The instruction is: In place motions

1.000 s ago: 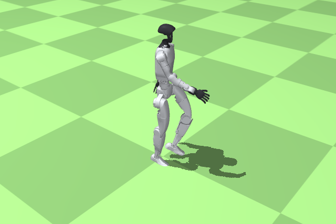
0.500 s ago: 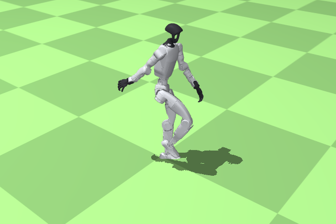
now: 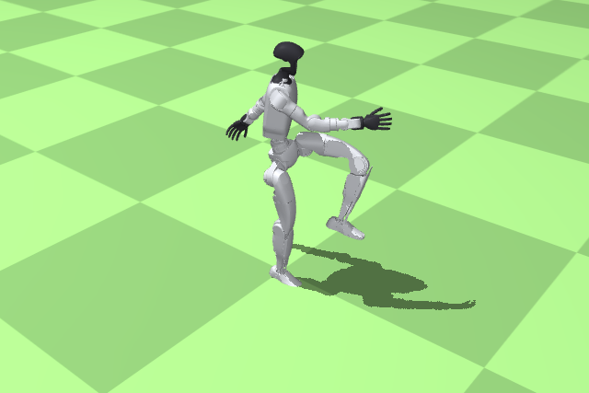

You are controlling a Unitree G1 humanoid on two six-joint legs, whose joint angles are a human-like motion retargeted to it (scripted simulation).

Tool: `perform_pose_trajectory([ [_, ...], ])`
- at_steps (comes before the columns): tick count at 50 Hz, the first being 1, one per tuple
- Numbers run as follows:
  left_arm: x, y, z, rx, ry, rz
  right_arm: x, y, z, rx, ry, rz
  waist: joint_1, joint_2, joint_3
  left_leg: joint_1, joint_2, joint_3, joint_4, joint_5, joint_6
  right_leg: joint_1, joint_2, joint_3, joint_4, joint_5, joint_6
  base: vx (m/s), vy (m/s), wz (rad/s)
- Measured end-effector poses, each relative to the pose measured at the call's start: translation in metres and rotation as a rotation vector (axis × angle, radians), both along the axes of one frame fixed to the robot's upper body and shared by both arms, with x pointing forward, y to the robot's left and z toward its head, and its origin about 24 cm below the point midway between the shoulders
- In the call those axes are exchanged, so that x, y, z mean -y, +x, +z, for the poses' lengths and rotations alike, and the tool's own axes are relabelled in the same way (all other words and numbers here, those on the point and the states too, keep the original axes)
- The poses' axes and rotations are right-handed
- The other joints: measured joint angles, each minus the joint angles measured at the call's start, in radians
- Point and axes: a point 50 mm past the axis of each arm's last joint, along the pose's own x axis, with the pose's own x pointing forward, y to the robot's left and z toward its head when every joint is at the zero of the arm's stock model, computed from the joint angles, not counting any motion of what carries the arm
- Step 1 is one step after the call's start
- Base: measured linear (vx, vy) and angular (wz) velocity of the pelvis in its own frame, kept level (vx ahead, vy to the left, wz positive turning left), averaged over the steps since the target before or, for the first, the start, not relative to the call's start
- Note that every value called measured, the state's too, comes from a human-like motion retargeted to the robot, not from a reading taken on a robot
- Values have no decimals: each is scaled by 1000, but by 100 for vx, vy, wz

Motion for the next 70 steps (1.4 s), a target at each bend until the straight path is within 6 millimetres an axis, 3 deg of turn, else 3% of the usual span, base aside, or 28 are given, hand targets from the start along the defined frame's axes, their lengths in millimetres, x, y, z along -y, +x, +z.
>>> perform_pose_trajectory([
  [4,14,1,-5,26,27,125,-17,-5,39,203,-228,-59,-50,-29,-39,60,2,16,59,5,0,-3,10,-18,-18,0,-10,5,-2,36],
  [8,29,26,-22,109,-46,122,-29,-13,30,308,-208,-114,-98,-19,-160,265,9,-57,43,-6,2,4,80,-19,-97,10,-22,6,-3,10],
  [11,36,70,-42,205,-203,-32,-19,-27,-24,333,-181,-157,-180,10,-270,491,-82,-86,-204,-8,2,3,113,-84,-129,-9,-9,13,9,75],
  [14,41,106,-54,262,-310,-226,-3,-53,-119,106,-263,-144,-290,55,-369,775,-248,-148,-644,39,2,23,146,-144,-124,-39,29,28,38,121],
  [15,43,117,-57,274,-333,-294,7,-70,-158,-20,-303,-136,-346,75,-407,862,-344,-207,-838,90,2,25,152,-181,-116,-47,51,30,54,208],
  [17,45,147,-62,317,-360,-415,26,-125,-244,-352,-353,-144,-455,122,-465,1053,-484,-366,-1241,24,-47,0,179,-241,-56,-63,104,27,41,171],
  [18,43,163,-64,344,-368,-467,33,-161,-284,-537,-348,-161,-486,144,-476,1150,-472,-321,-1393,-101,-54,-9,208,-250,-16,-63,122,26,20,122],
  [20,40,197,-65,398,-389,-576,46,-244,-345,-909,-257,-248,-584,182,-476,1277,-441,-246,-1613,-105,-66,-14,230,-380,98,-6,164,19,16,191],
  [22,38,250,-61,490,-398,-683,60,-309,-374,-1174,-87,-396,-687,222,-443,1246,-380,-467,-1626,-56,-121,-182,188,-461,428,206,238,-23,10,185],
  [23,37,277,-57,549,-387,-723,65,-336,-382,-1289,3,-504,-671,241,-420,1205,-327,-458,-1603,-49,-144,-311,221,-372,594,273,251,-46,2,-15],
  [25,38,330,-44,682,-372,-799,74,-392,-389,-1523,166,-761,-664,260,-362,1178,-299,-494,-1603,-23,-157,-520,279,-271,902,252,255,-42,10,-68],
  [27,38,374,-26,791,-396,-890,88,-446,-385,-1747,272,-940,-707,291,-311,1176,-274,-431,-1602,-27,-148,-699,196,-315,1169,192,255,-29,29,35],
  [29,44,404,-11,892,-385,-930,93,-490,-376,-2016,320,-1002,-776,315,-259,1143,-262,-494,-1578,-24,-137,-858,190,-337,1333,143,254,-22,24,45],
  [32,53,418,-2,1059,-297,-895,93,-545,-357,-2315,270,-976,-841,342,-223,1126,-224,-516,-1550,-28,-137,-1008,228,-380,1441,85,255,13,8,-4],
  [35,70,415,0,1205,-304,-871,90,-572,-351,-2349,259,-855,-841,366,-241,1100,-215,-520,-1532,-42,-121,-1059,215,-406,1435,68,255,12,2,-6],
  [37,79,399,-9,1189,-364,-860,82,-581,-349,-2358,271,-823,-821,345,-253,1106,-230,-516,-1523,-50,-111,-1003,201,-385,1378,83,253,15,-3,-35],
  [40,86,355,-33,1036,-446,-837,73,-585,-350,-2354,314,-841,-785,345,-292,1110,-228,-491,-1527,-57,-106,-846,199,-360,1206,134,255,12,-2,-63],
  [42,85,321,-49,887,-465,-808,69,-572,-356,-2302,367,-844,-765,334,-310,1124,-244,-466,-1531,-66,-99,-699,202,-317,1036,172,255,5,5,-67],
  [44,83,291,-60,722,-435,-770,65,-545,-368,-2220,429,-807,-753,297,-292,1175,-275,-436,-1538,-80,-93,-513,231,-231,818,201,254,7,2,-55],
  [48,84,211,-71,430,-425,-639,61,-488,-384,-2086,406,-630,-733,214,-341,1210,-379,-402,-1560,-98,-81,-163,259,0,196,277,252,13,-9,-32],
  [50,79,172,-69,291,-435,-576,62,-458,-390,-2025,312,-508,-713,172,-377,1223,-432,-396,-1571,-110,-80,-47,195,-102,2,36,173,17,-15,-24],
  [52,69,134,-62,160,-430,-520,62,-431,-393,-1983,176,-344,-692,134,-450,1222,-472,-397,-1605,-112,-89,-52,139,-273,-103,8,99,23,-15,-74],
  [55,65,101,-53,29,-408,-464,70,-379,-392,-1842,-19,-158,-516,145,-579,1145,-440,-286,-1643,-117,-123,-171,141,-91,-162,62,127,-8,-11,-179],
  [58,76,94,-54,85,-384,-338,81,-310,-379,-1585,-215,-65,-495,148,-585,1111,-425,-259,-1649,-107,-146,-218,156,-148,-154,56,100,-26,-7,-60],
  [60,78,94,-54,143,-389,-246,78,-269,-366,-1431,-297,-7,-571,155,-561,1113,-421,-277,-1644,-96,-155,-211,167,-137,-145,47,83,-1,-11,84],
  [62,77,98,-55,163,-403,-201,72,-245,-355,-1316,-318,3,-652,173,-555,1104,-415,-324,-1634,-87,-159,-199,164,-182,-144,39,83,1,-11,144],
  [66,75,128,-61,196,-417,-248,72,-235,-349,-1203,-213,-103,-685,184,-544,1093,-405,-362,-1619,-81,-168,-175,161,-221,-142,23,84,-4,-6,87],
  [70,76,176,-70,359,-492,-396,78,-267,-364,-1277,-11,-226,-637,167,-543,1092,-409,-382,-1620,-74,-177,-157,161,-259,-151,17,70,-1,-7,52],
])
